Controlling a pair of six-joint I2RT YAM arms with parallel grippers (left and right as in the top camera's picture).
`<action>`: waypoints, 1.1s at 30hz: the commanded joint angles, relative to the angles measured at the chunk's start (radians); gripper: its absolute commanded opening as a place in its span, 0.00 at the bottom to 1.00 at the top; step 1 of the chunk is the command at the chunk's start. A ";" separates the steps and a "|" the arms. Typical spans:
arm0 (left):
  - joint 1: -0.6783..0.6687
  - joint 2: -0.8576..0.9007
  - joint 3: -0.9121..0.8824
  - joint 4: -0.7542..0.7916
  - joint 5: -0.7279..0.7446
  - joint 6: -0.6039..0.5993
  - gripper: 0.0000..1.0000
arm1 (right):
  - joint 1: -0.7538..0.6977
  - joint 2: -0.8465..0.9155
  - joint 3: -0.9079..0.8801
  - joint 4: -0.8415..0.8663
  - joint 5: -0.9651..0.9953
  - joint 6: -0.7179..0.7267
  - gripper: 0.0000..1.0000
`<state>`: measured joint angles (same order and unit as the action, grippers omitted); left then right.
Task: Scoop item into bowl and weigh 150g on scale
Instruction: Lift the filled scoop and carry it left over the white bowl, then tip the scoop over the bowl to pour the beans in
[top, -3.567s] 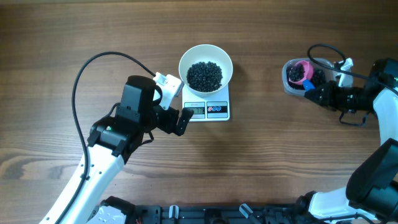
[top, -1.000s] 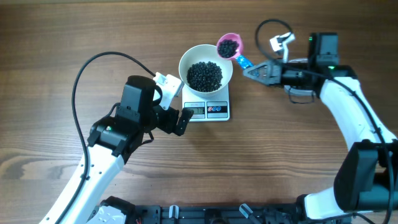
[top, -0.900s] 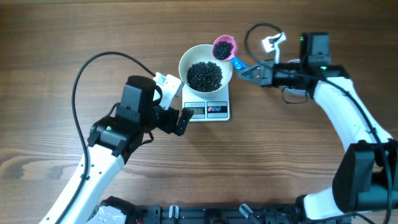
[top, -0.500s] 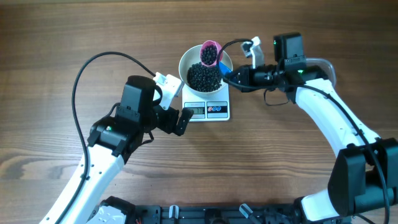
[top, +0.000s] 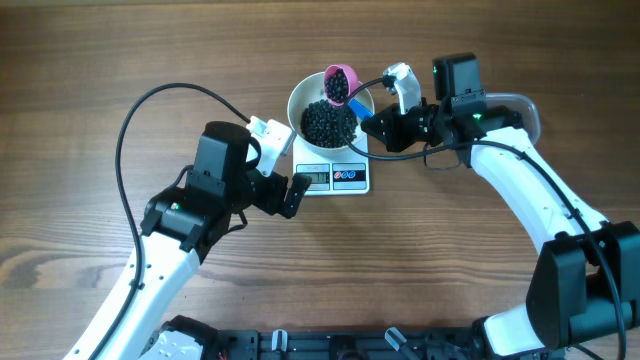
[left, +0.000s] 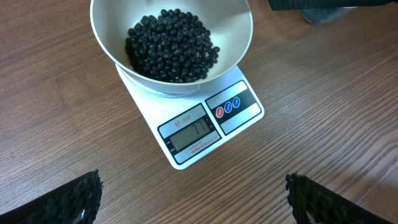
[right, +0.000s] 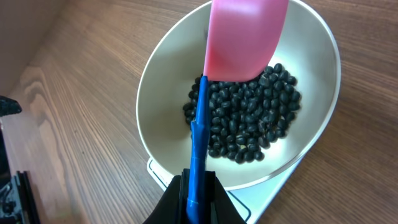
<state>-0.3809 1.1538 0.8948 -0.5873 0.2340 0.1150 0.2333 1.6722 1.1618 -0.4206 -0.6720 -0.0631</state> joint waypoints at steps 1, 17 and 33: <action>-0.003 0.008 -0.005 0.000 0.009 0.011 1.00 | 0.006 0.010 0.009 0.013 0.006 -0.042 0.04; -0.003 0.008 -0.005 0.000 0.008 0.011 1.00 | 0.017 -0.025 0.009 0.013 0.035 -0.168 0.04; -0.003 0.008 -0.005 0.000 0.009 0.011 1.00 | 0.056 -0.025 0.009 0.016 0.179 -0.252 0.04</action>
<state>-0.3809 1.1538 0.8948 -0.5873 0.2340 0.1150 0.2871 1.6718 1.1618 -0.4099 -0.5579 -0.2714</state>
